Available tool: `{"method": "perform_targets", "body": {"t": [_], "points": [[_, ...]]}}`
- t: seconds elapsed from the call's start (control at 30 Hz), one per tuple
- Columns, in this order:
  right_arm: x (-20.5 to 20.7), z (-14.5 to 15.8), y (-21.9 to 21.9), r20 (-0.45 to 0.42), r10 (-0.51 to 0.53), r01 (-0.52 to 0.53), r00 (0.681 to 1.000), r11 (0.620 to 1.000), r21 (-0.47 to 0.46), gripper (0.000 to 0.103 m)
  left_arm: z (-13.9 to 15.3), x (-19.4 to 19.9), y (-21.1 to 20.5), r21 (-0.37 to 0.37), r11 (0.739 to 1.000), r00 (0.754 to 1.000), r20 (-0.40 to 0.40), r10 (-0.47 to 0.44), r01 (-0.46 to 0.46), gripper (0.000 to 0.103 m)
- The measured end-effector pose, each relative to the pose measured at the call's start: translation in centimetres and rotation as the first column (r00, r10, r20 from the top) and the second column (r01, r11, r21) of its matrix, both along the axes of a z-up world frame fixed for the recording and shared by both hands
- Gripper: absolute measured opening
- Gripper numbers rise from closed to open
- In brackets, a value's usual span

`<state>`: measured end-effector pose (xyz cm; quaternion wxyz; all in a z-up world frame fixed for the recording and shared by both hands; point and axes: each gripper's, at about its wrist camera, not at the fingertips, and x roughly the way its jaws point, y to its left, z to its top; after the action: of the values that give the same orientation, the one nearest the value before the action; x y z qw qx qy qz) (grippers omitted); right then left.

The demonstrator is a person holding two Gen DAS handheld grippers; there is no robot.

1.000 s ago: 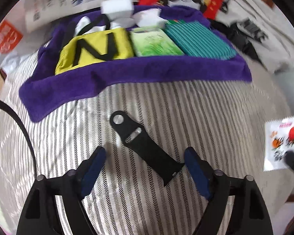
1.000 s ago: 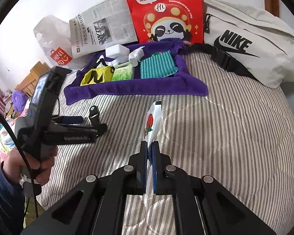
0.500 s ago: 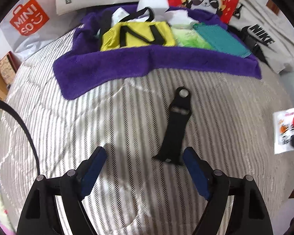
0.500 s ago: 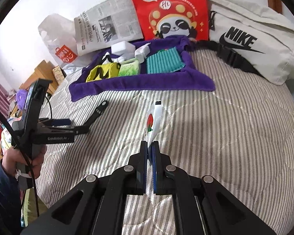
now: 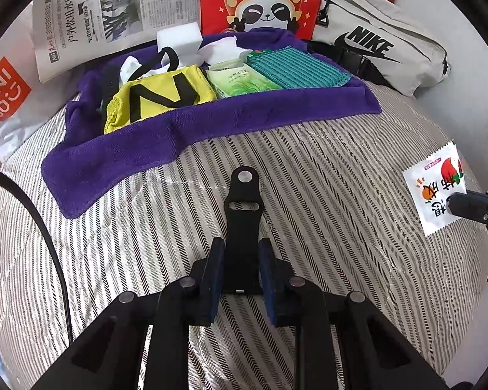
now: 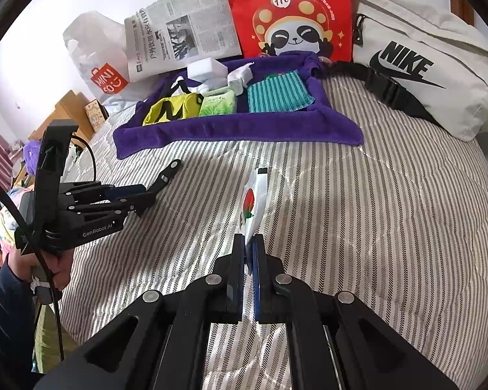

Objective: Organize soft objects
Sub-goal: 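Lift the packet with the right tool while the left grasps the black strap, then carry the packet toward the towel with the right tool while the left carries the strap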

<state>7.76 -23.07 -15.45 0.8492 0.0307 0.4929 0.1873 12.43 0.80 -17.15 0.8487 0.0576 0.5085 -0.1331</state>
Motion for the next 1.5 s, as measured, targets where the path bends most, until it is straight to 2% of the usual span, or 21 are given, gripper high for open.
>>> {"method": "perform_targets", "body": {"t": [0.07,0.2,0.3,0.37,0.43,0.67,0.83,0.97,1.23,1.3,1.33,1.37,1.43,1.5], "points": [[0.2,-0.1,0.2,-0.004,0.003,-0.003,1.000,1.000,-0.006,0.004,-0.1,-0.1,-1.2,0.002,1.000,1.000,-0.003,-0.018,0.018,0.028],[0.4,-0.2,0.6,-0.009,0.014,-0.014,1.000,1.000,-0.012,0.004,-0.6,0.4,-1.8,0.042,0.999,0.999,0.028,-0.032,0.031,0.029],[0.5,-0.4,1.0,-0.017,0.016,-0.016,1.000,1.000,-0.010,0.004,-0.4,0.5,-0.6,-0.002,1.000,1.000,0.015,-0.004,0.004,0.020],[0.5,-0.5,1.2,-0.021,0.016,-0.016,1.000,1.000,-0.011,0.004,-0.2,0.8,0.6,-0.087,0.996,1.000,-0.023,0.016,-0.018,0.020],[0.5,-0.5,1.3,-0.022,0.018,-0.019,1.000,1.000,-0.016,0.004,-0.1,0.9,1.3,-0.127,0.991,0.999,-0.038,0.031,-0.035,0.020],[0.9,0.0,1.4,-0.011,0.013,-0.014,1.000,1.000,-0.028,0.004,1.1,0.2,2.1,-0.140,0.989,0.999,-0.016,0.036,-0.038,0.020],[1.6,0.3,2.1,-0.002,0.024,-0.024,1.000,0.999,-0.039,0.004,0.1,0.5,2.2,-0.119,0.992,0.999,-0.049,0.024,-0.030,0.020],[1.9,0.2,2.7,-0.001,0.036,-0.036,0.999,0.999,-0.040,0.004,-0.3,0.6,1.3,-0.062,0.998,0.999,-0.046,0.003,-0.006,0.020],[1.9,-0.8,3.3,-0.025,0.044,-0.044,0.999,0.998,-0.037,0.004,-0.3,1.2,0.9,-0.053,0.999,0.999,-0.038,-0.008,0.006,0.019],[1.9,-1.0,3.2,-0.032,0.044,-0.045,0.999,0.998,-0.035,0.004,-0.3,1.3,1.2,-0.073,0.997,0.999,-0.038,0.000,-0.003,0.017],[1.8,-1.1,3.2,-0.034,0.043,-0.045,0.998,0.998,-0.036,0.004,-0.3,1.3,1.4,-0.081,0.997,0.999,-0.042,0.006,-0.009,0.009],[1.8,-1.1,3.1,-0.034,0.043,-0.044,0.999,0.998,-0.037,0.004,0.0,1.3,1.8,-0.098,0.995,0.999,-0.043,0.019,-0.023,0.006],[1.7,-0.9,3.0,-0.029,0.038,-0.039,0.999,0.999,-0.033,0.004,0.4,1.3,2.3,-0.138,0.990,0.999,-0.052,0.015,-0.022,0.005],[1.7,-0.6,2.8,-0.023,0.037,-0.037,0.999,0.999,-0.031,0.004,0.4,1.4,2.3,-0.129,0.991,0.998,-0.059,0.010,-0.017,0.005]]}}
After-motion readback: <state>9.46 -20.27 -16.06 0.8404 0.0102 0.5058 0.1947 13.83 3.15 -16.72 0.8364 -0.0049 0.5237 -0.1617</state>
